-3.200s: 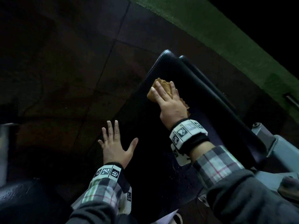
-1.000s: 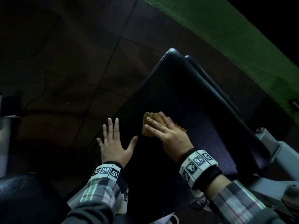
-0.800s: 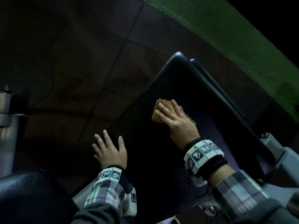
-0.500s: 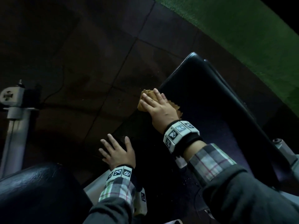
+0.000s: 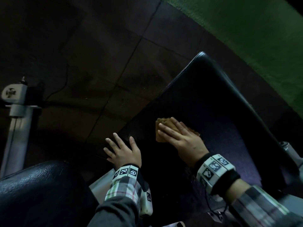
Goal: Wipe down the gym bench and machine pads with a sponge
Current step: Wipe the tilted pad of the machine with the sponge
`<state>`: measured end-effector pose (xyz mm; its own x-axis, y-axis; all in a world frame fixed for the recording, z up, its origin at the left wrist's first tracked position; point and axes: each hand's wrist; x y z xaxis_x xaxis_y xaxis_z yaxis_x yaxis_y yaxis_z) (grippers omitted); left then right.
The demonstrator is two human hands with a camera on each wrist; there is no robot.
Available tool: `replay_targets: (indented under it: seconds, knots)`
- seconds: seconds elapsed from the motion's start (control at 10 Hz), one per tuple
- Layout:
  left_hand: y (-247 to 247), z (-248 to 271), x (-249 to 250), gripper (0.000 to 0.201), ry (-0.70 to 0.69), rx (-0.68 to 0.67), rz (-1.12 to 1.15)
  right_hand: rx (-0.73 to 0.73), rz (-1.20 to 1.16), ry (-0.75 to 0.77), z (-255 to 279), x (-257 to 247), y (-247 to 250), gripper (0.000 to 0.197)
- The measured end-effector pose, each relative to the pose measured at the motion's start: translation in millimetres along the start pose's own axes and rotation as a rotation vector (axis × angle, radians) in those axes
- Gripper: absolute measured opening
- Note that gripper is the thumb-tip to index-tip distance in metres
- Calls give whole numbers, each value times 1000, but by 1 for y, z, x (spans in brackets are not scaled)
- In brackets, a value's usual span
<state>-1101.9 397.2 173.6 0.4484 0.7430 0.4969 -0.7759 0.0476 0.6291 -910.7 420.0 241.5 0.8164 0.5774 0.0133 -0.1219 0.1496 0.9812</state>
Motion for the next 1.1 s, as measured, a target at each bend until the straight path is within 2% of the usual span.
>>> replay_targets:
  seconds: [0.2,0.3,0.4,0.5,0.7,0.9,1.0,1.1]
  knots:
    - [2,1,2,69,1,-8,1,-46,-22,-156,-49,9,16,55]
    - [2,0,2,69,2,-11,4,-73,-72,-161,-76,-5,13,55]
    - [1,-1,1,69,-1,-8,-2,-94,-37,-81,-79,-26,5,49]
    - [1,-2,1,69,-5,2,-3,-81,27,-18,-53,-38,-3,49]
    - [-1,-1,2,68,0,14,-2,28,14,6,1,-8,-5,51]
    - [0,0,2,68,-2,10,-5,-95,-31,-152,-49,15,20,59]
    - [1,0,3,68,-1,3,-1,-194,-56,-151,-73,-2,20,58]
    - [1,0,3,68,-1,8,-8,-159,-31,-88,-68,-19,13,52]
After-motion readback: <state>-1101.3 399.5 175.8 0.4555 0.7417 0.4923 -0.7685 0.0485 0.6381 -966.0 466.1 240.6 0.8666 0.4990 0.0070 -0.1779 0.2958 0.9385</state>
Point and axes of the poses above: each hand's wrist, its own z-axis away from the middle knuckle, its own y-axis out of the back of the hand, x = y × z, and after that the axes turned 8 degrees about z, right-handed
